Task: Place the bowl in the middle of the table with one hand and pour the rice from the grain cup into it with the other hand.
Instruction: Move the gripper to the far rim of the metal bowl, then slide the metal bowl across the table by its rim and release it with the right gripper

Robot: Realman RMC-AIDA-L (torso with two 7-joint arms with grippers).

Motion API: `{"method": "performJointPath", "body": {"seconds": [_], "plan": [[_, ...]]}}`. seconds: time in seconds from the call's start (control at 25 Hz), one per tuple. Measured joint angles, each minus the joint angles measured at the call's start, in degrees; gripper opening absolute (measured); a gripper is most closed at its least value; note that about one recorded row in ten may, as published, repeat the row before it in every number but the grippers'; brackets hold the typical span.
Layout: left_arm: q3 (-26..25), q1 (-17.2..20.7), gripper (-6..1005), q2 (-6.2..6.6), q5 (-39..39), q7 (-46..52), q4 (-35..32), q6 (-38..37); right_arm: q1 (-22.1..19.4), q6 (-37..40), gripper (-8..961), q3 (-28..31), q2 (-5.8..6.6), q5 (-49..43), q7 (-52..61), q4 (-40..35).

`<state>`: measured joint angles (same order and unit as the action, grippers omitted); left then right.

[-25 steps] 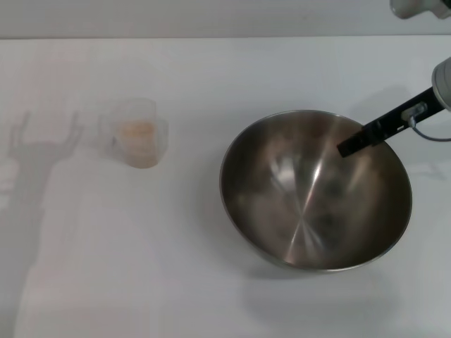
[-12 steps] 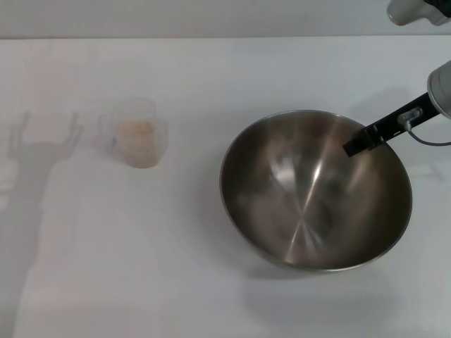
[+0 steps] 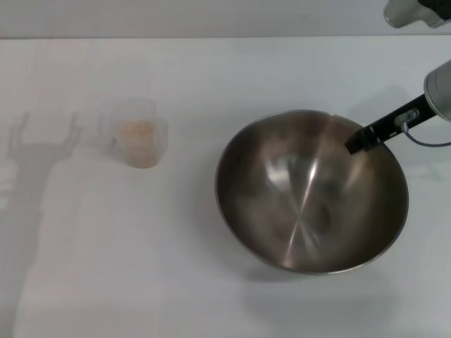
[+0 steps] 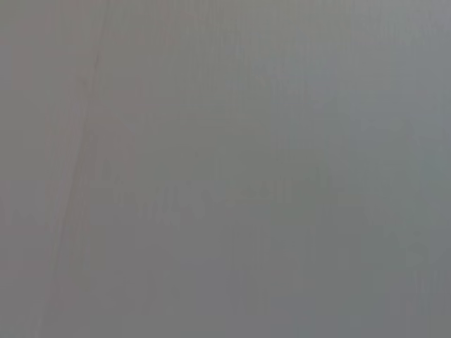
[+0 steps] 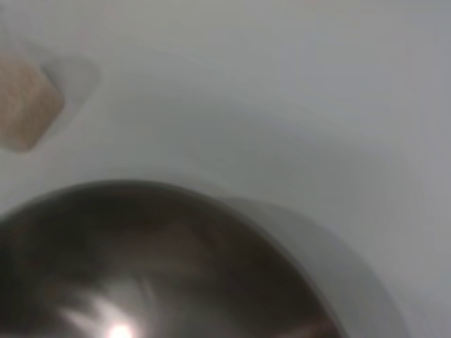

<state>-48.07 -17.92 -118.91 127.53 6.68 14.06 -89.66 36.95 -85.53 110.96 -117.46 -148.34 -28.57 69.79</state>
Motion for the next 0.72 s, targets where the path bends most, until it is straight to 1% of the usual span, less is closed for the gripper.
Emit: {"method": "performJointPath", "body": {"seconds": [0.12, 0.2, 0.36, 0.56, 0.72], "plan": [[0.00, -0.01, 865, 0.00, 0.00, 0.00, 0.00, 0.05, -0.21, 0.51, 54, 0.55, -0.02, 1.27, -0.05, 1.26], [0.01, -0.02, 865, 0.00, 0.00, 0.00, 0.00, 0.13, -0.34, 1.36, 48, 2.03, -0.03, 3.45, -0.31, 3.39], [0.13, -0.09, 865, 0.00, 0.00, 0.00, 0.00, 0.16, -0.03, 2.65, 44, 3.37, -0.04, 5.24, -0.35, 4.41], [0.30, -0.10, 865, 0.00, 0.01, 0.00, 0.01, -0.11, 0.79, 6.13, 40, 3.27, -0.14, 5.93, -0.31, 3.78], [0.37, -0.10, 865, 0.00, 0.19, -0.01, 0.08, -0.22, 1.41, 8.85, 39, 3.03, -0.22, 5.97, -0.20, 1.80]]}}
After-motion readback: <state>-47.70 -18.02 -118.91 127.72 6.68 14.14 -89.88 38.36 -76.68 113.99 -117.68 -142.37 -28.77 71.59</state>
